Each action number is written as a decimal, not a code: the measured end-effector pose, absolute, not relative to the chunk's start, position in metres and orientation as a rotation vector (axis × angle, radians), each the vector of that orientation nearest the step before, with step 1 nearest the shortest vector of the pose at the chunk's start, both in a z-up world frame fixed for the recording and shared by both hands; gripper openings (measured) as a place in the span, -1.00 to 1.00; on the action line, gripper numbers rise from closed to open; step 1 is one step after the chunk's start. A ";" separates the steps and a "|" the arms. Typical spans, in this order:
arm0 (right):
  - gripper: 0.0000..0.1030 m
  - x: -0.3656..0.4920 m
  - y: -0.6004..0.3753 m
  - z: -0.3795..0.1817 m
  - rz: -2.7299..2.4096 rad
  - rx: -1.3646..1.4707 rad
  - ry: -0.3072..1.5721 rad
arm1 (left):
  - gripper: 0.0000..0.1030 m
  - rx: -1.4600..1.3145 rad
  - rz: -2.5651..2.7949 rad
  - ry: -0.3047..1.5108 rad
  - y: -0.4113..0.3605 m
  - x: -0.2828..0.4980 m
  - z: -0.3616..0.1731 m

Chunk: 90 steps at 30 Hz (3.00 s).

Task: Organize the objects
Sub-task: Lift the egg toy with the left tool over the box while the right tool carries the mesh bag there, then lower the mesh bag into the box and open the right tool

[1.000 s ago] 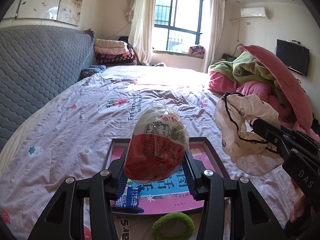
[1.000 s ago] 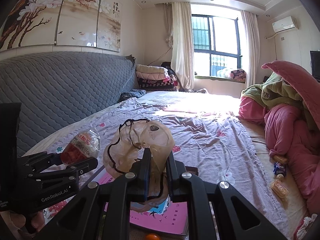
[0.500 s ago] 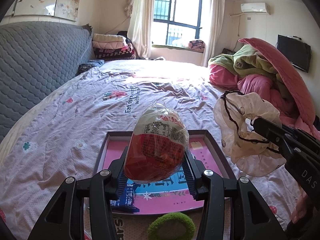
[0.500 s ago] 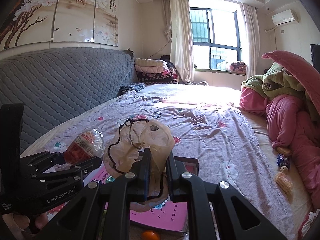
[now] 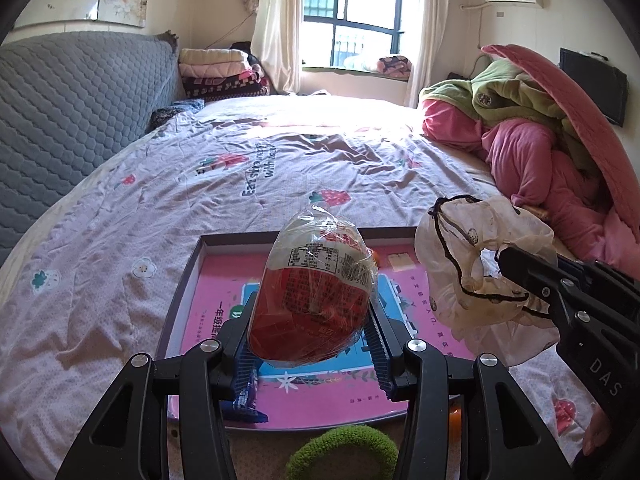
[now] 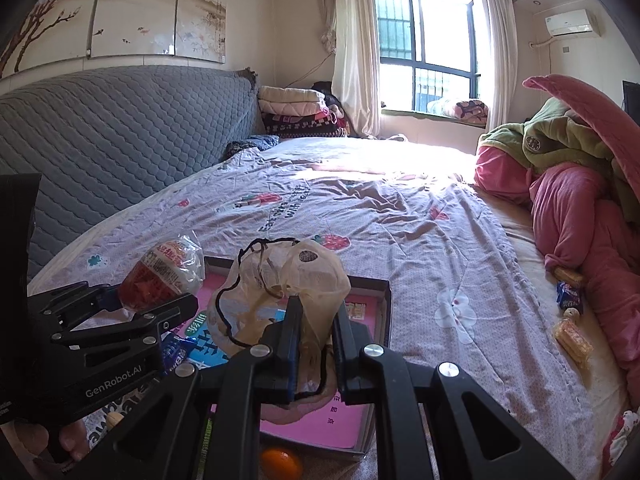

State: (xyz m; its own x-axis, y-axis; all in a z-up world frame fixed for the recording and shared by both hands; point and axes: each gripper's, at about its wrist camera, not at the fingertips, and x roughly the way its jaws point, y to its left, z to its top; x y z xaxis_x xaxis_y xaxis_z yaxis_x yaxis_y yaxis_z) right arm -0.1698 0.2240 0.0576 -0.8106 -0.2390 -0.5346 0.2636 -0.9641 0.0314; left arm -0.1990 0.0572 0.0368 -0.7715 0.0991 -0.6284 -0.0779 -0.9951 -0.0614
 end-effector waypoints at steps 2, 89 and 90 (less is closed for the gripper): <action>-0.72 -0.172 0.224 0.053 -2.749 0.824 0.052 | -0.03 -1.046 2.858 -0.054 0.058 -0.201 0.030; -0.26 -0.196 0.229 -0.023 -2.694 1.176 -0.008 | -0.02 -1.348 2.630 -0.032 0.075 -0.222 -0.035; -0.23 -0.196 0.230 -0.022 -2.697 1.175 -0.017 | -0.02 -1.347 2.631 -0.034 0.075 -0.222 -0.035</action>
